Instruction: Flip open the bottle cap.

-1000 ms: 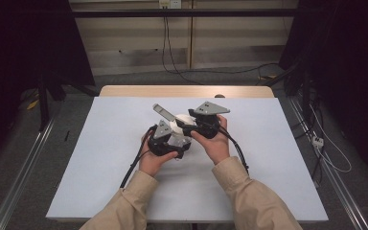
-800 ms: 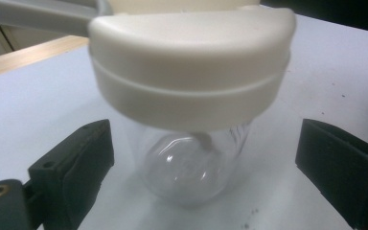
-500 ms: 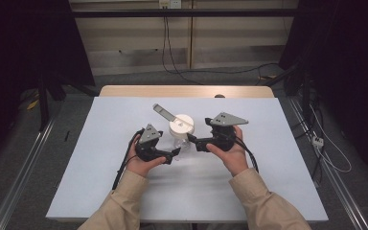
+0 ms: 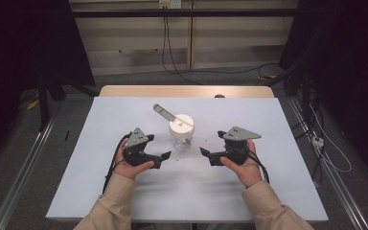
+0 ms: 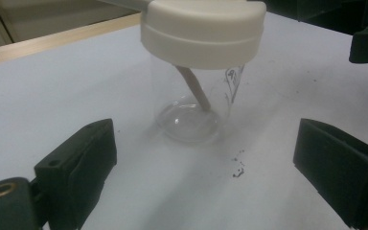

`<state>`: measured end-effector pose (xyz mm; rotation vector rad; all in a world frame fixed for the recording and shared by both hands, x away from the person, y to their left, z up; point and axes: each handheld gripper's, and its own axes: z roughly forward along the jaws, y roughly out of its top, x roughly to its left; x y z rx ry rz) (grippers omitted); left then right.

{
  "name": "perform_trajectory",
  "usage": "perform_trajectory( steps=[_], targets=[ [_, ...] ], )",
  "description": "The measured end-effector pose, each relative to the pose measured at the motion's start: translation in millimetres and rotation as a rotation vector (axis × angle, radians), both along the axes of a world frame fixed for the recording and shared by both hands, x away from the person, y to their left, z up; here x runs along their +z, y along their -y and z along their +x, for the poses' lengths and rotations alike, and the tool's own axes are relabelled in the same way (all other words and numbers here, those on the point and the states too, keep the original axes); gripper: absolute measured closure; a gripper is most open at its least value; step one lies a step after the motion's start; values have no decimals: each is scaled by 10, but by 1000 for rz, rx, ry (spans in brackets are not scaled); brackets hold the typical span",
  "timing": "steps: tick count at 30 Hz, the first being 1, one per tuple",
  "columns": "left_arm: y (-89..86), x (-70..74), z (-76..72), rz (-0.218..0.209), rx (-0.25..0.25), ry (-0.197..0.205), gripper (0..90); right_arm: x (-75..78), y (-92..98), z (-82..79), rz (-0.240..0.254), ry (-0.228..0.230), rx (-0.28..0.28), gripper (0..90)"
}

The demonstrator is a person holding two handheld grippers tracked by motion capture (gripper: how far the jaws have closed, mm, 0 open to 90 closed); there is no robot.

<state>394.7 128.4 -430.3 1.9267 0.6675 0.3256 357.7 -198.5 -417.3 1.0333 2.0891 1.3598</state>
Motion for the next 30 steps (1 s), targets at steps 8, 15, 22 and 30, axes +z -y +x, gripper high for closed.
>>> perform_trajectory(
  steps=[8, 15, 22, 30],
  targets=[
    [-159, -5, -51, 1, 10, -4, 73, -130, 150, -118, 4, -16, -14, 89],
    [-302, -37, -74, 7, 29, -17, 73, -194, 301, -215, 2, -25, -40, 89],
    [-430, -64, -99, 12, 41, -31, 74, -231, 434, -295, 1, -25, -61, 89],
    [-565, -76, -133, 23, 66, -29, 77, -267, 535, -388, -11, -22, -75, 91]
  ],
)
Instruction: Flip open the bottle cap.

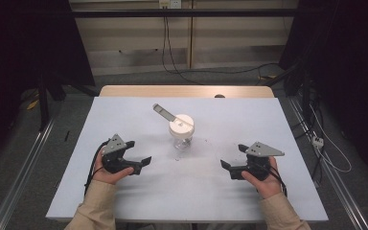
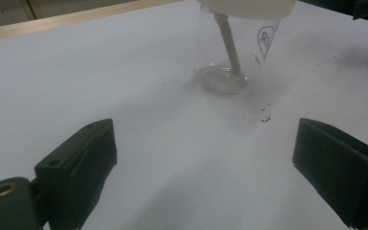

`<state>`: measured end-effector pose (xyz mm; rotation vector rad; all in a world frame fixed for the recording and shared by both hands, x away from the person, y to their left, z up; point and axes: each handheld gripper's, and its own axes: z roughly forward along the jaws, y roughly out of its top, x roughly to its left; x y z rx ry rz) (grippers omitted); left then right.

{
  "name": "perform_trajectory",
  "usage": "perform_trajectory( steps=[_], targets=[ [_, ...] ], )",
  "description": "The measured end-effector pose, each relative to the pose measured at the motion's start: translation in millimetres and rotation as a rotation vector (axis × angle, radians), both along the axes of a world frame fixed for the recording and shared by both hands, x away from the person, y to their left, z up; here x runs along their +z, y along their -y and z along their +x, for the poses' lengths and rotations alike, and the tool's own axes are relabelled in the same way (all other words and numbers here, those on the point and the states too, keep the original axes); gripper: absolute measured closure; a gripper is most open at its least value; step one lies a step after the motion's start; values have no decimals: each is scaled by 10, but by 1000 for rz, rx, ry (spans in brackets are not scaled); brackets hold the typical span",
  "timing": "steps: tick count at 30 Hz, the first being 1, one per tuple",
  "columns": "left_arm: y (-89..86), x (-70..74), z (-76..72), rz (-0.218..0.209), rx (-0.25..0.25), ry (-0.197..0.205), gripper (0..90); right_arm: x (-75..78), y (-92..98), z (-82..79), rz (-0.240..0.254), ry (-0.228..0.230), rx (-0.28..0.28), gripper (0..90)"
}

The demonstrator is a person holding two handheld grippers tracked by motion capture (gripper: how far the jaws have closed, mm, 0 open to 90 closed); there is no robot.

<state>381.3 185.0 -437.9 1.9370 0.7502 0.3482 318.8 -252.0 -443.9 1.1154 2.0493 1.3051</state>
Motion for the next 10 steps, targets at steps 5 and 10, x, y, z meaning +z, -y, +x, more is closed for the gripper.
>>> perform_trajectory(
  steps=[5, 10],
  targets=[
    [-77, -20, 4, -4, 16, -7, 75, -18, 63, -51, -2, -2, -9, 90],
    [-88, -19, 6, -7, 23, -7, 75, -45, 134, -77, 11, -14, -23, 87]
  ],
)
